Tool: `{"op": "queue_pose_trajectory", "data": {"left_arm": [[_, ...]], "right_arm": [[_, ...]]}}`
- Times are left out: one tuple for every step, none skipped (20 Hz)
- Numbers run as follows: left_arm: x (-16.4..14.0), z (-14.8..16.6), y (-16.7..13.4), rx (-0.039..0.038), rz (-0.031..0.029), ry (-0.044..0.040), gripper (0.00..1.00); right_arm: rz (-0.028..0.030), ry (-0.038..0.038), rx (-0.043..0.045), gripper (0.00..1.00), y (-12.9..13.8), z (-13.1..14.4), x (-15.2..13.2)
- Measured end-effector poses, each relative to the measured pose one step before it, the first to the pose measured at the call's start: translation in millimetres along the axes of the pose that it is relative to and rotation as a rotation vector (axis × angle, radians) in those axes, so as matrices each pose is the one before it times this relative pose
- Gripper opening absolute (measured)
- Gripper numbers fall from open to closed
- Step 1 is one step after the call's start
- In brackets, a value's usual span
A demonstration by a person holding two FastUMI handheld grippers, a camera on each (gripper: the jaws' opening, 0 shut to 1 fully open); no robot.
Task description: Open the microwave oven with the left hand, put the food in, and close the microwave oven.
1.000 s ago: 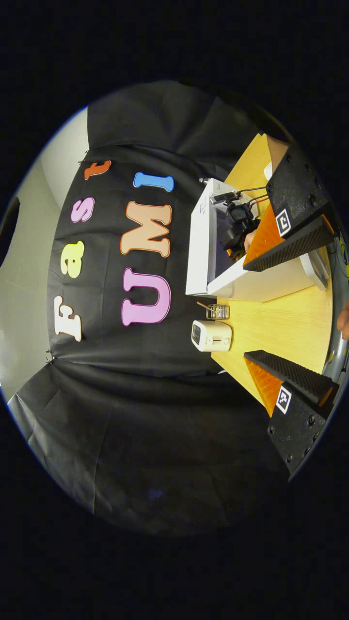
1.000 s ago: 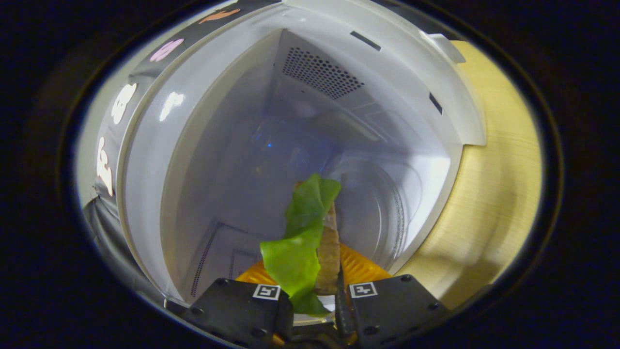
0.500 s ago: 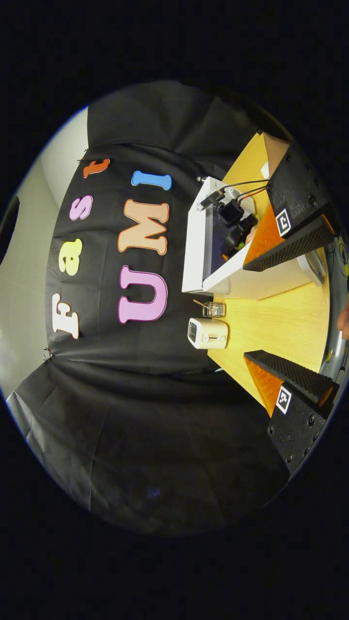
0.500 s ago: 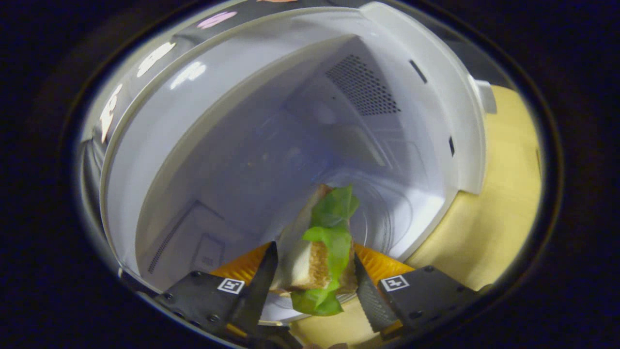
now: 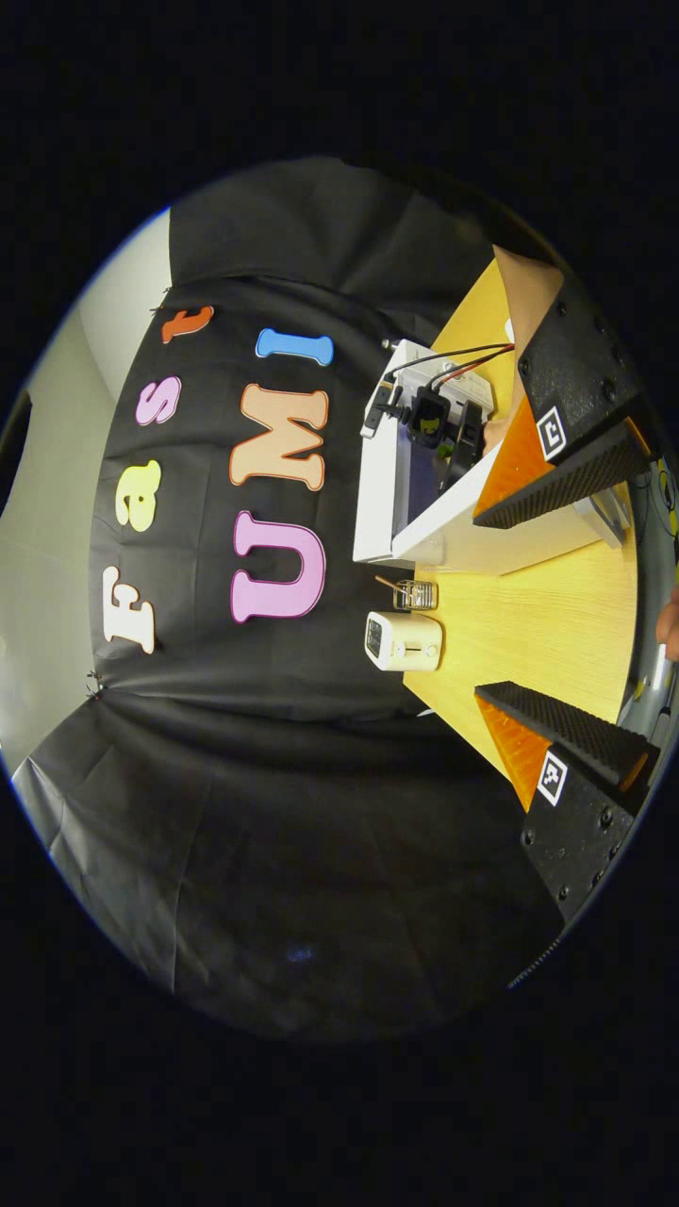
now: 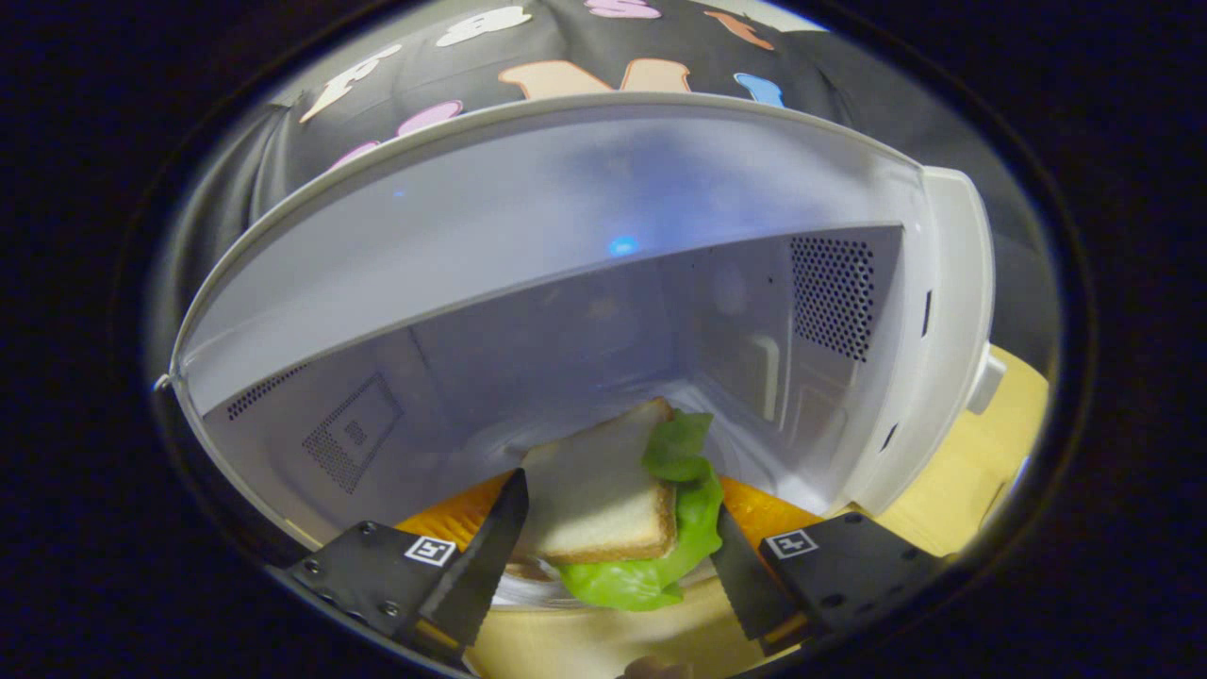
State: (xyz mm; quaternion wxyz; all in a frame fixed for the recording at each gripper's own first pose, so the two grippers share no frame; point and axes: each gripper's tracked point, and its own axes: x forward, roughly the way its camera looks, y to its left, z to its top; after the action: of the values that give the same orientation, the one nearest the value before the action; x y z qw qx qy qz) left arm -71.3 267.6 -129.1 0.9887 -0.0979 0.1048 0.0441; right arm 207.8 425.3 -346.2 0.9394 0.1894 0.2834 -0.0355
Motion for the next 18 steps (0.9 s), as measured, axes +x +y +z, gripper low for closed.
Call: {"op": "queue_pose_trajectory", "data": {"left_arm": [[-1.94, 0.11, 1.74, -0.00188, 0.00352, -0.00167, 0.96], [-1.51, -0.14, 1.14, 0.00004, 0.00318, -0.00126, 0.96], [-1.88, 1.11, 0.28, 0.00055, 0.00176, -0.00365, 0.96], [-1.02, 0.97, 0.31, 0.00294, 0.00203, -0.00253, 0.96], [-0.98, -0.03, 0.47, 0.00275, 0.00187, -0.00194, 0.96], [-0.73, -0.33, 1.25, 0.00136, 0.00103, -0.00029, 0.96], [-0.83, 0.58, -0.04, -0.00153, 0.00057, -0.0003, 0.96], [0.02, 1.13, -1.95, -0.00234, -0.00085, -0.00175, 0.96], [-0.38, 0.5, -1.16, 0.00165, -0.00069, -0.00272, 0.96], [-0.18, 1.42, -0.44, 0.00392, -0.0011, -0.00427, 0.96], [-0.75, 1.1, -2.21, 0.00606, -0.00108, -0.00213, 0.94], [0.58, 1.42, -1.4, 0.00588, -0.00258, -0.00343, 0.96], [0.19, 1.23, -1.26, 0.00611, -0.00049, -0.00391, 0.96], [-0.85, 1.06, -0.31, 0.00482, 0.00024, -0.00062, 0.96], [-0.34, -0.02, 0.11, 0.00412, 0.00094, 0.00143, 0.96], [0.42, -1.68, -0.7, 0.00363, 0.00034, 0.00601, 0.96], [-0.29, -1.13, -0.43, 0.00165, -0.00197, 0.00693, 0.96], [-1.99, -2.03, -0.21, -0.00338, -0.00117, 0.00561, 0.96]], "right_arm": [[0.00259, 0.02325, 0.02728, 0.96, -0.63, -2.61, 0.18], [0.00298, 0.01478, 0.03702, 0.98, -2.29, -0.6, -0.63], [-0.00208, -0.01044, 0.0318, 1.0, -1.51, 6.41, -0.21], [-0.0015, -0.02723, 0.02289, 1.0, -1.47, 9.52, -2.71], [0.00007, -0.02008, 0.02011, 1.0, 0.16, 8.19, -2.51], [0.0022, -0.00815, 0.012, 1.0, -0.11, 4.29, -1.64], [0.01029, -0.00115, 0.00597, 1.0, 1.41, 3.04, -2.35], [0.00386, -0.00423, -0.0035, 1.0, -0.12, 2.32, -1.29], [-0.00021, -0.00035, -0.01077, 0.99, -1.58, 0.86, -2.59], [0.00723, 0.0028, -0.01442, 0.99, -0.24, -0.91, -3.21], [0.00921, 0.00492, -0.01853, 0.99, -0.65, -1.38, -3.78], [0.01068, 0.00375, -0.02368, 0.99, -0.62, -2.04, -5.45], [0.01739, 0.00014, -0.02893, 0.99, 0.92, -1.21, -6.17], [0.01679, -0.00294, -0.02885, 0.99, 0.58, -0.61, -7.44], [0.03017, -0.00431, -0.03091, 0.99, 3.49, 0.51, -8.26], [0.02158, -0.00462, -0.03969, 0.99, 1.58, 0.34, -10.03], [0.02028, -0.01009, -0.04296, 0.99, 0.13, 2.65, -10.22], [0.02336, -0.01428, -0.03752, 0.99, 0.67, 3.91, -10.63]]}}
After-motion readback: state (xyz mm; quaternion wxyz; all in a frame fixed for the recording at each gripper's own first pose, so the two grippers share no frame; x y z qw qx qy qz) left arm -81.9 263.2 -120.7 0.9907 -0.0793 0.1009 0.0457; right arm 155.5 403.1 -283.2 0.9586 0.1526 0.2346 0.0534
